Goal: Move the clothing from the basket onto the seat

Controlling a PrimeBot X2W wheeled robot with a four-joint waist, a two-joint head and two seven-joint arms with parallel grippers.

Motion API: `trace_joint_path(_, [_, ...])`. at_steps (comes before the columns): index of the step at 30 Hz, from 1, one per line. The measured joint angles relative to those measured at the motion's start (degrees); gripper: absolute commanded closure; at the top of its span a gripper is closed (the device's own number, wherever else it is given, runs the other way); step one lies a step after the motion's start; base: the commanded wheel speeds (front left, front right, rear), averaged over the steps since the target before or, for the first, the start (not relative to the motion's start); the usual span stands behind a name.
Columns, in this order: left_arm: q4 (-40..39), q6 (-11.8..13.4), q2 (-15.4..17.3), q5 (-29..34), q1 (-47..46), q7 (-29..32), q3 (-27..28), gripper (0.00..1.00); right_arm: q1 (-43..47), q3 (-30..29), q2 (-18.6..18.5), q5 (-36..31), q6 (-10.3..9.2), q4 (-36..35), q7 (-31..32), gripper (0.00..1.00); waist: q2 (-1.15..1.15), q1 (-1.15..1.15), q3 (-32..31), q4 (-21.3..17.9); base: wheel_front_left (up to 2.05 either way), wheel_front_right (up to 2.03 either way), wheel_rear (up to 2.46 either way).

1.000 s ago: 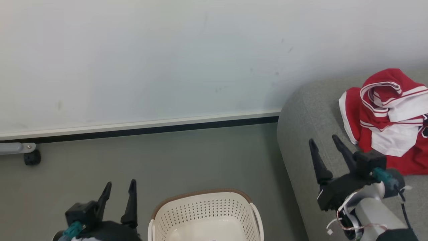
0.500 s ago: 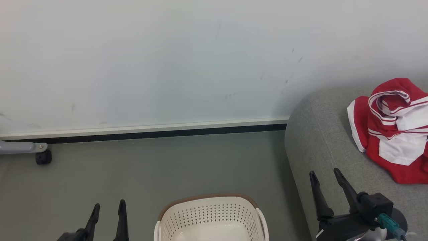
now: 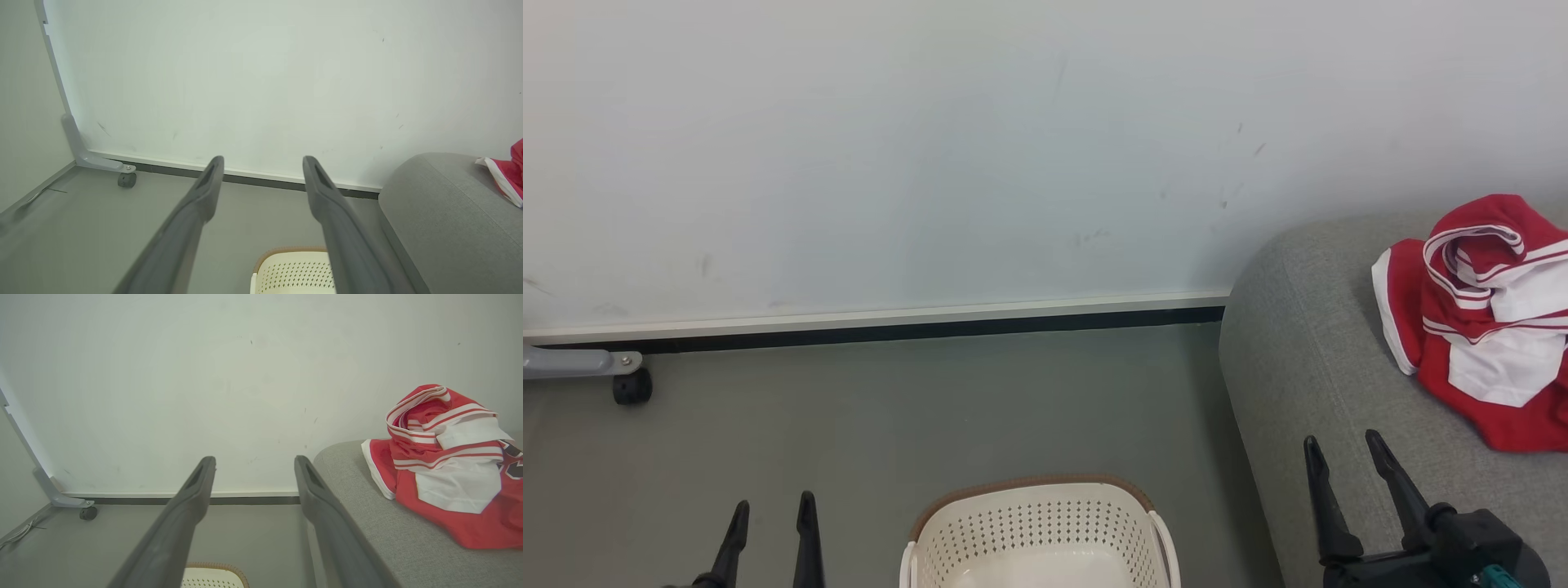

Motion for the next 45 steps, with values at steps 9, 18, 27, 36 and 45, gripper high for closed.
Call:
trace_joint_path(9, [-1.6,0.0,-0.4,1.6,0.5,0.0,0.5,0.00,1.2,-1.7,0.1,-1.0,-0.42,-2.6,0.0,0.00,0.00,0.00,0.0,0.1,0.00,0.00,0.00])
trace_joint_path(18, [-2.0,0.0,-0.5,2.5,0.9,0.0,1.0,0.00,2.2,-2.8,0.6,-2.3,-0.44,-4.0,0.0,0.00,0.00,0.00,0.2,0.2,0.00,0.00,0.00])
trace_joint_path(27, [-2.2,0.0,-0.5,3.2,0.9,0.0,1.1,0.00,2.8,-3.7,1.1,-3.0,-0.48,-4.7,0.0,0.00,0.00,0.00,0.5,0.3,0.00,0.00,0.00])
trace_joint_path(36, [0.6,-0.1,-1.5,4.4,1.9,0.1,1.0,1.00,4.5,-3.5,2.3,-3.4,-0.43,-1.8,0.2,1.00,0.00,0.01,0.6,0.4,0.00,0.00,0.00])
trace_joint_path(45, [1.6,-1.2,-2.0,0.0,2.0,1.9,2.0,1.00,4.4,-5.4,3.0,1.3,0.63,-0.7,1.7,1.00,0.00,0.01,0.9,0.3,0.00,0.00,0.00])
